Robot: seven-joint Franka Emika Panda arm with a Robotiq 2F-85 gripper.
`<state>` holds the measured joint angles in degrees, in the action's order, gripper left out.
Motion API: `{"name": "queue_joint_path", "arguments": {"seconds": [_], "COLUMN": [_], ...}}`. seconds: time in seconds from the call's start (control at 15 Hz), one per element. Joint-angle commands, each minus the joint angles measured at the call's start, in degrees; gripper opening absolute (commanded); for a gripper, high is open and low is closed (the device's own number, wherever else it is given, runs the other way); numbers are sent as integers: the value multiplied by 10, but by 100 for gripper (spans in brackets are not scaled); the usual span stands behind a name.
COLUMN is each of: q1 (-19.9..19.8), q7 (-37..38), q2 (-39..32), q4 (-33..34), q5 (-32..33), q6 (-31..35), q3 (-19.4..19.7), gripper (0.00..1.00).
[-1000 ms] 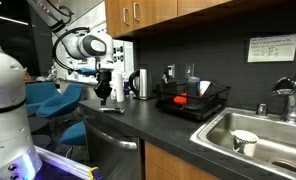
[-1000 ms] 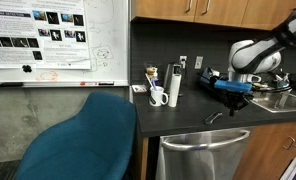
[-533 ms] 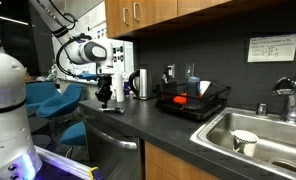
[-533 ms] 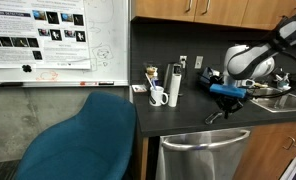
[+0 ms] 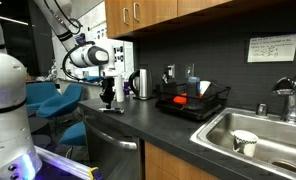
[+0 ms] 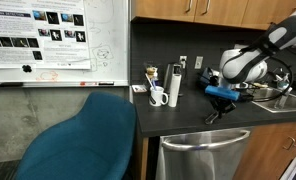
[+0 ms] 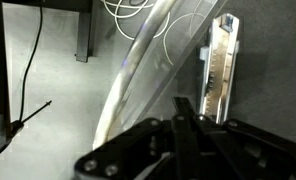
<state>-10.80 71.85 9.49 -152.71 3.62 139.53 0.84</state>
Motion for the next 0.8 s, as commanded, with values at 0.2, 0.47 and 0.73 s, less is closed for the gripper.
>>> {"name": "queue_joint_path", "arguments": {"seconds": [0.2, 0.47, 0.73], "q1": [7, 11, 19], "q7": [7, 5, 6], "q2": [-49, -66, -81], "q4": [42, 54, 70], "q5": [17, 16, 13], "q6": [5, 4, 13], "q3": [10, 15, 14], "gripper": [0, 0, 0]}}
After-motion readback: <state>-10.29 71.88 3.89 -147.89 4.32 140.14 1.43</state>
